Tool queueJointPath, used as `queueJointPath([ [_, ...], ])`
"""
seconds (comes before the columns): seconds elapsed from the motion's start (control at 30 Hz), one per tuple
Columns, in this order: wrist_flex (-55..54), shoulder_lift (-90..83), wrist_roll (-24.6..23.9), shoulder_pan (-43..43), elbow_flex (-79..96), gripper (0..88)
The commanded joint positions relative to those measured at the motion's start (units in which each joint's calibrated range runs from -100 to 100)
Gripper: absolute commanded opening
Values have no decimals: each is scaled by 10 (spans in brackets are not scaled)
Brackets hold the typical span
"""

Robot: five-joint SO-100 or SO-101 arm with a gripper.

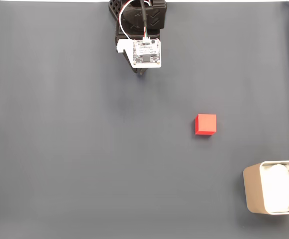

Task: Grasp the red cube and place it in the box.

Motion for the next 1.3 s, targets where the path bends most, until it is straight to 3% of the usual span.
queueJointPath([
  [0.0, 13, 1, 0, 10, 5, 2],
  [1.27, 13, 1, 2, 7, 5, 0],
])
